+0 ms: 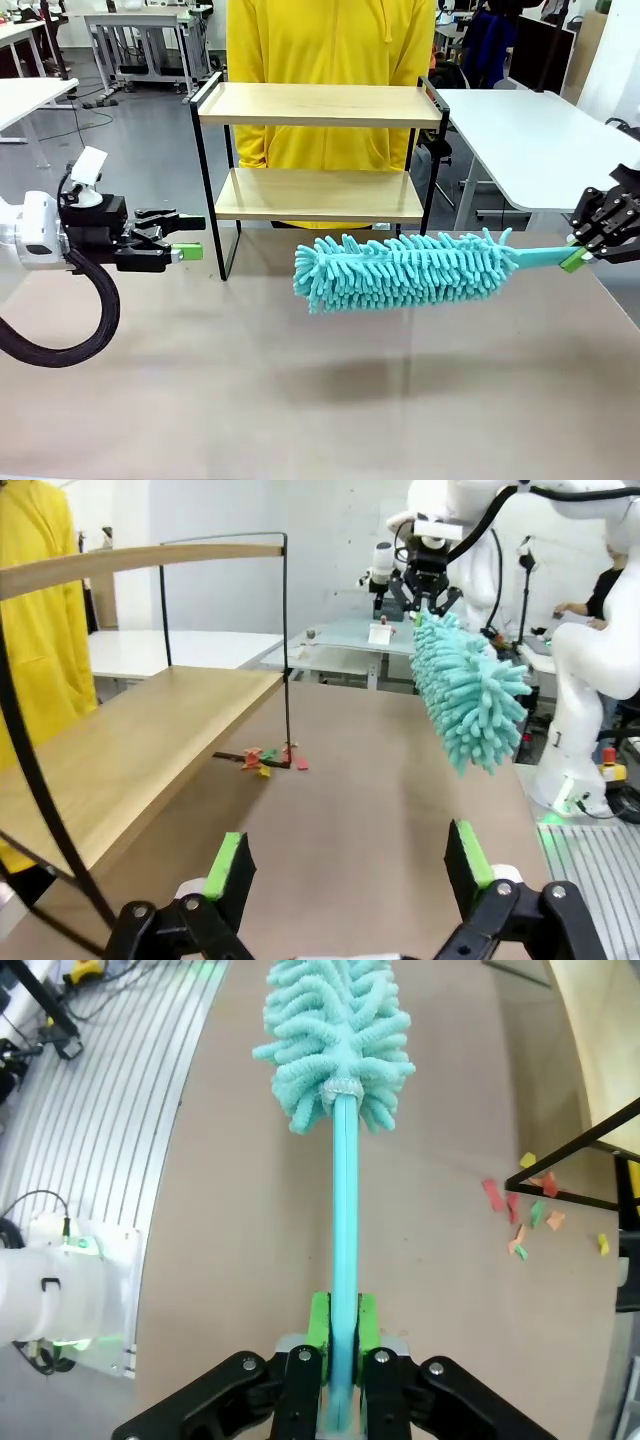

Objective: Clean the shelf.
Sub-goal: Hand the Duster back to the human.

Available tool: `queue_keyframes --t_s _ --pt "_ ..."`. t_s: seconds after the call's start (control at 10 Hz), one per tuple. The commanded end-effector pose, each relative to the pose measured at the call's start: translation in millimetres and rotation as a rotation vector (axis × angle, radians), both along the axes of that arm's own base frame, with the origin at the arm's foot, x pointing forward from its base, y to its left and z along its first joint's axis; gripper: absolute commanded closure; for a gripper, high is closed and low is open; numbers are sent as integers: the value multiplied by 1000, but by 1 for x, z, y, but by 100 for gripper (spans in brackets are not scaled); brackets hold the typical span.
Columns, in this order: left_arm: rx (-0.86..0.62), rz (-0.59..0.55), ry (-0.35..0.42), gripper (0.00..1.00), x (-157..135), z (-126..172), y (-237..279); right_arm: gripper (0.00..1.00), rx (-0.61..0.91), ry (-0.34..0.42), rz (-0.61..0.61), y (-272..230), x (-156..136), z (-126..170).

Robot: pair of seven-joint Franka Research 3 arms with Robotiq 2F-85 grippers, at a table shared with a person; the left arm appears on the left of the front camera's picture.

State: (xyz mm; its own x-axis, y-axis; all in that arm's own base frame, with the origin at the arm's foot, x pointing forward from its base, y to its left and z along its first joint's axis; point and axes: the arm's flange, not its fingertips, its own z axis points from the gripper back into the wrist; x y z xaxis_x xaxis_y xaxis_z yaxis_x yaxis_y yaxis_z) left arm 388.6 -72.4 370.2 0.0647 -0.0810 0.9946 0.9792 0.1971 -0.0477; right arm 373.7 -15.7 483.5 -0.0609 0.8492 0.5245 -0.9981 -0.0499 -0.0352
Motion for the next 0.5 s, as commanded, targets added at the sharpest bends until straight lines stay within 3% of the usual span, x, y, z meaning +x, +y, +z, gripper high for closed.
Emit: queue_keyframes --t_s 0.0,0.3,0.4 --pt "-20 5 -10 0 -2 3 19 86 41 -10 12 3 -4 4" --pt "-7 15 -1 0 1 1 12 86 41 -10 12 3 -4 4" --pt "-27 -46 -14 0 -7 -4 -7 86 41 -10 12 3 -4 4"
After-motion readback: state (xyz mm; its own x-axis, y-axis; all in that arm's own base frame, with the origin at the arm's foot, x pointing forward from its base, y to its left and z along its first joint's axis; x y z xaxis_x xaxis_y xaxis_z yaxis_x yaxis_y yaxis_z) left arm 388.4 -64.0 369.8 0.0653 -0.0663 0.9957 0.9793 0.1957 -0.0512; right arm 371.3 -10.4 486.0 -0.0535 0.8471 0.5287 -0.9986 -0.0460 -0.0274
